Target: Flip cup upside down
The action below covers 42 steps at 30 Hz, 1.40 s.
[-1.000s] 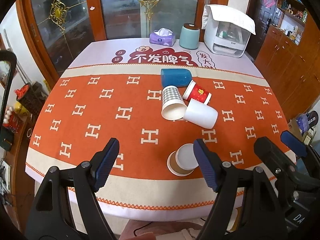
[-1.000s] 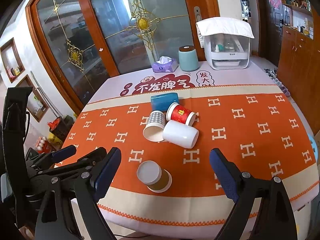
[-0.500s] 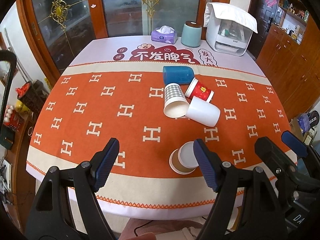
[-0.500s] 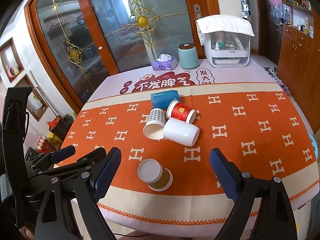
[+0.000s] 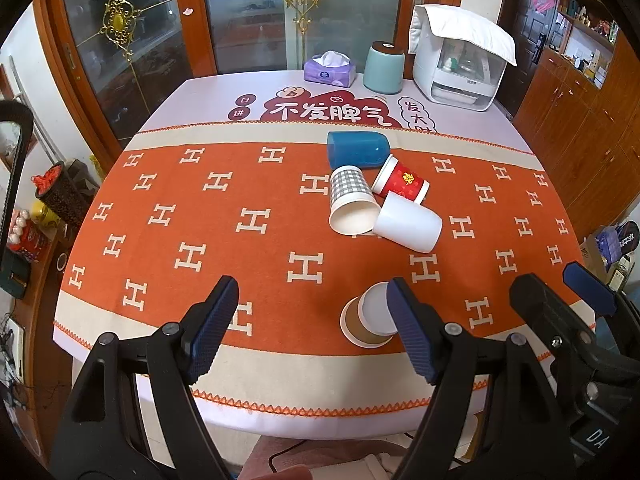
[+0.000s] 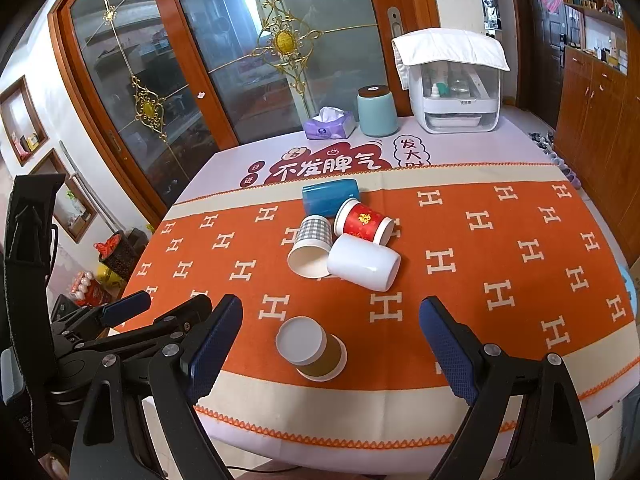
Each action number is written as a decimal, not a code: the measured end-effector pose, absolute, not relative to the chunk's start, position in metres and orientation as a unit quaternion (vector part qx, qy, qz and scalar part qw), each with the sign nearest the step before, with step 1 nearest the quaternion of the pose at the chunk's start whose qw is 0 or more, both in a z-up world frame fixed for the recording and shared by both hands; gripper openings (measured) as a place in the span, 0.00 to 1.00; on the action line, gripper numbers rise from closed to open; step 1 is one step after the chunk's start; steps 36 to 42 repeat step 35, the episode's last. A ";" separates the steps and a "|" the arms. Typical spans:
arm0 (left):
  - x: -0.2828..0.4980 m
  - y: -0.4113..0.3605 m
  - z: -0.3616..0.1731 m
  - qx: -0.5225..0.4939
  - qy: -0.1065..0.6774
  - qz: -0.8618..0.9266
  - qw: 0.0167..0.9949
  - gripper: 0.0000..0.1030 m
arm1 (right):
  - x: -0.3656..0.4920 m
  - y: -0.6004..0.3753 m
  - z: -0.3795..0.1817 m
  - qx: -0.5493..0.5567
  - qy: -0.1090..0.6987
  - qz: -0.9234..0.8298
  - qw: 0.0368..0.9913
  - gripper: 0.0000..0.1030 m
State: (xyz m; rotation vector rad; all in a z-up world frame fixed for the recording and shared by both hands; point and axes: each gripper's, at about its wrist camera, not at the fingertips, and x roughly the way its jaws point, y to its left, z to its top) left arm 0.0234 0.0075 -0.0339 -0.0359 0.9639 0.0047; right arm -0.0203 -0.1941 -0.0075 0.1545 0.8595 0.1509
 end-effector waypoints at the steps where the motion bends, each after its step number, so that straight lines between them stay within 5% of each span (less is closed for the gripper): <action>1: 0.023 0.008 -0.034 -0.017 0.464 0.002 0.886 0.72 | -0.020 -0.194 -0.007 0.075 0.416 0.073 0.903 0.88; 42: 0.015 0.015 -0.039 -0.020 0.470 0.008 0.883 0.72 | -0.029 -0.183 -0.018 0.081 0.425 0.077 0.898 0.88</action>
